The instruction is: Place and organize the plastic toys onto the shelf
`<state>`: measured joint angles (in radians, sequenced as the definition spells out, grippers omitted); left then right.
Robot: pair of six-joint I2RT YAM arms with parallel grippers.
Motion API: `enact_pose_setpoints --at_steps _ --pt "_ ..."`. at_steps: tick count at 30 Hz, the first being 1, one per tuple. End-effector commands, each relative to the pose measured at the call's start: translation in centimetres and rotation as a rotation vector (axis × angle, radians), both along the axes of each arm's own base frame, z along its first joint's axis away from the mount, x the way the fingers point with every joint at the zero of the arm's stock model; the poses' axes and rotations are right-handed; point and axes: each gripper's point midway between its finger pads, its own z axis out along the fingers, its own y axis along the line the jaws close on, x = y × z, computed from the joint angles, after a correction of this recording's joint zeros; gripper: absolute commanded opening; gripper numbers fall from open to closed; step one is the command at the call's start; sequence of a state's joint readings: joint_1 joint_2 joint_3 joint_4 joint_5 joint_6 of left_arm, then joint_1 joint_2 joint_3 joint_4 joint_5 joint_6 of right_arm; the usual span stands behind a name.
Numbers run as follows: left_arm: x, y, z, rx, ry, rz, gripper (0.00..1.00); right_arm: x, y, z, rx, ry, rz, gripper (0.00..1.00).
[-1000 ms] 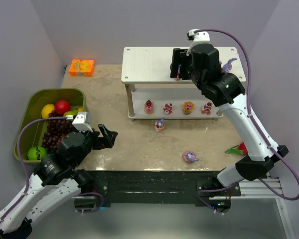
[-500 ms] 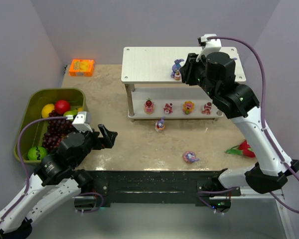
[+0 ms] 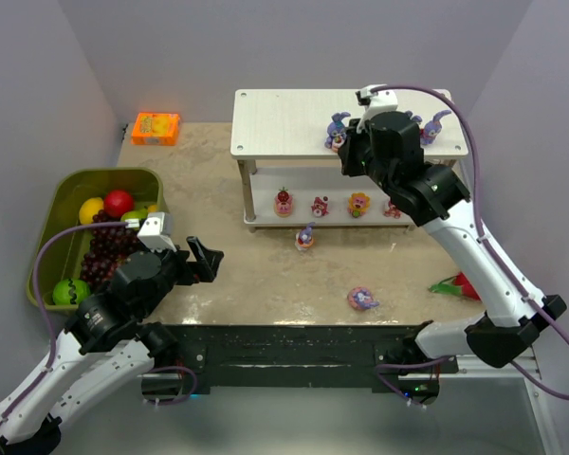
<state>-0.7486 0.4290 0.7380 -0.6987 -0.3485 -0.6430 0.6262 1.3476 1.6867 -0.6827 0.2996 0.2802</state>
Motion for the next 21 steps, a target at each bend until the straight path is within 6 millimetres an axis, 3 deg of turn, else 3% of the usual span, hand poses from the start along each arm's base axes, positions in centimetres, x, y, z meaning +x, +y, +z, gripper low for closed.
enact_pose_setpoints --at_steps 1,15,21 --pt "0.4 0.0 0.1 -0.002 -0.011 0.014 1.00 0.5 0.7 0.9 0.045 -0.035 0.008 0.01" --pt "0.3 0.0 0.2 -0.004 -0.012 0.016 0.99 1.2 0.9 0.9 0.030 -0.039 0.000 0.00" --pt "0.3 0.0 0.3 -0.008 -0.015 0.015 0.99 -0.6 -2.0 1.9 0.008 -0.063 -0.067 0.01"
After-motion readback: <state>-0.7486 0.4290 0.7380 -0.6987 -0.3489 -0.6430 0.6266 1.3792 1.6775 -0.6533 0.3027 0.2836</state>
